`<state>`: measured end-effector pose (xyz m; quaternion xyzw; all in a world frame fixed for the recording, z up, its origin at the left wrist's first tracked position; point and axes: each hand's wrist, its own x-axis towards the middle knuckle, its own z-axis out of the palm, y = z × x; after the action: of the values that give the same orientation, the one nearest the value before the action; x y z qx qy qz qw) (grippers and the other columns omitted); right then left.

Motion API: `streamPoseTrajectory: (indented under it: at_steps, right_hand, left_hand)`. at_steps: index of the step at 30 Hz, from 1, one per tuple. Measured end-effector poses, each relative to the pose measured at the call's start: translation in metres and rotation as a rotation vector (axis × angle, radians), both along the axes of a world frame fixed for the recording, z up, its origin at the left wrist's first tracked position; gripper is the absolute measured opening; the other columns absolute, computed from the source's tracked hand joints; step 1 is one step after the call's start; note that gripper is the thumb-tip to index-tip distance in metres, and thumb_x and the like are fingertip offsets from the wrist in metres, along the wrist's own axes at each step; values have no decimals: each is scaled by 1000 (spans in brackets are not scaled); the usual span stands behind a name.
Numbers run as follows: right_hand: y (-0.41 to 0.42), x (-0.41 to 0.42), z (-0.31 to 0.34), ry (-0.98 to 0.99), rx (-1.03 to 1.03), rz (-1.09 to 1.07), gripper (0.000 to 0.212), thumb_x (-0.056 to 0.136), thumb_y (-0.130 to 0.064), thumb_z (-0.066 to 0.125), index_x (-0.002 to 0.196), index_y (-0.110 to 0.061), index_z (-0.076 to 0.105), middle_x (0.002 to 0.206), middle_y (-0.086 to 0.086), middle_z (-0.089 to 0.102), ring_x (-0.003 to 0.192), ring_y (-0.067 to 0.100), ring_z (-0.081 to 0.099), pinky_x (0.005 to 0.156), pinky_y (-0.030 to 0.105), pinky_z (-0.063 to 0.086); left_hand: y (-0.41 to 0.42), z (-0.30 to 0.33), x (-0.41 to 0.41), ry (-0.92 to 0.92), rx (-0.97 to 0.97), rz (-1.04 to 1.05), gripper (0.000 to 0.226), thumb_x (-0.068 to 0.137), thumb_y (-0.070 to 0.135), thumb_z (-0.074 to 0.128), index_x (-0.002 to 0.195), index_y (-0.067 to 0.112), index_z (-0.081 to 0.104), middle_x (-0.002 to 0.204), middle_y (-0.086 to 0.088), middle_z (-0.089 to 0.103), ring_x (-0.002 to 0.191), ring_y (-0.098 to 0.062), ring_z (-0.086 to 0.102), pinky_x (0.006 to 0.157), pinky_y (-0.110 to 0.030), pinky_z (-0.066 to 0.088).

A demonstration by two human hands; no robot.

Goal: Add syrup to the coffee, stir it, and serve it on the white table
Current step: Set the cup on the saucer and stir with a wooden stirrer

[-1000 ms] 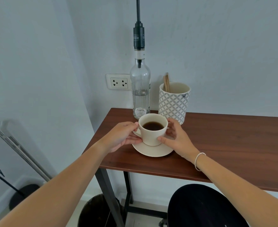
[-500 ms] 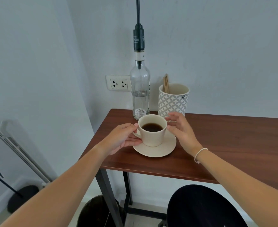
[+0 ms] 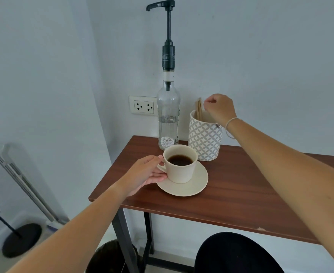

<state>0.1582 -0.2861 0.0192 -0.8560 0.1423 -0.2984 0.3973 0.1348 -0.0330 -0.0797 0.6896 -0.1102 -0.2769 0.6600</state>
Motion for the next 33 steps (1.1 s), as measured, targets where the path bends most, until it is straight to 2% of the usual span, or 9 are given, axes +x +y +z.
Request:
streamPoseTrajectory:
  at_steps: [2,4,7,12,17,20,27,30,33]
  right_hand:
    - [0,17,3,140,-116,-15,26,86,-14,47,62,-11,53,73,8,58,77,22,53,68,29,41]
    - [-5,26,2,260,-199,-62,34,88,-26,50,58,-12,46,59,5,47,72,26,52,58,29,39]
    - [-13,28,-3,359,-274,-110,42,89,-40,51,59,-11,44,63,7,52,70,27,54,46,27,32]
    - [-9,35,-4,370,-284,-118,43,94,-34,45,58,-11,41,62,6,48,74,29,54,64,33,39]
    - [-11,36,-4,355,-259,-102,46,93,-42,43,60,-10,45,60,5,47,72,29,54,62,32,39]
    - [-14,35,1,370,-240,-65,25,86,-26,58,72,-6,56,72,10,58,76,29,57,61,29,40]
    - [-18,17,24,220,-147,-40,15,84,-16,59,78,-4,65,86,18,67,76,29,60,86,43,55]
    - [-13,8,41,66,-121,-28,6,81,-17,58,79,-12,59,90,12,66,76,27,60,83,41,55]
    - [-3,-1,64,-54,-104,9,6,81,-19,57,81,-13,56,90,9,65,73,24,60,64,29,53]
  left_hand:
    - [1,0,-1,-17,-7,29,28,95,32,51,106,8,61,108,-19,69,98,-24,71,87,-31,56]
    - [-1,0,-1,-21,1,17,31,95,33,50,108,7,60,108,-18,69,99,-23,70,87,-30,56]
    - [-7,-1,-3,-32,19,7,33,95,34,50,111,7,60,108,-17,70,98,-22,71,84,-29,57]
    - [-6,-2,-3,-58,29,37,29,95,35,49,104,10,61,107,-16,70,98,-21,71,85,-29,56]
    - [-6,-4,-3,-76,24,43,33,95,35,49,105,7,61,108,-19,70,100,-23,70,90,-32,55]
    - [-5,-4,-3,-72,24,40,33,94,36,50,106,6,61,108,-19,70,100,-23,70,91,-33,54]
    - [-6,-3,-3,-57,9,39,34,94,34,51,108,5,61,107,-18,71,98,-23,71,89,-32,56]
    - [-5,-3,-3,-58,2,34,33,94,34,51,107,6,62,106,-18,71,97,-23,71,88,-32,56]
    - [-5,-2,-4,-60,0,30,29,94,34,51,103,9,63,104,-17,71,96,-21,72,86,-30,56]
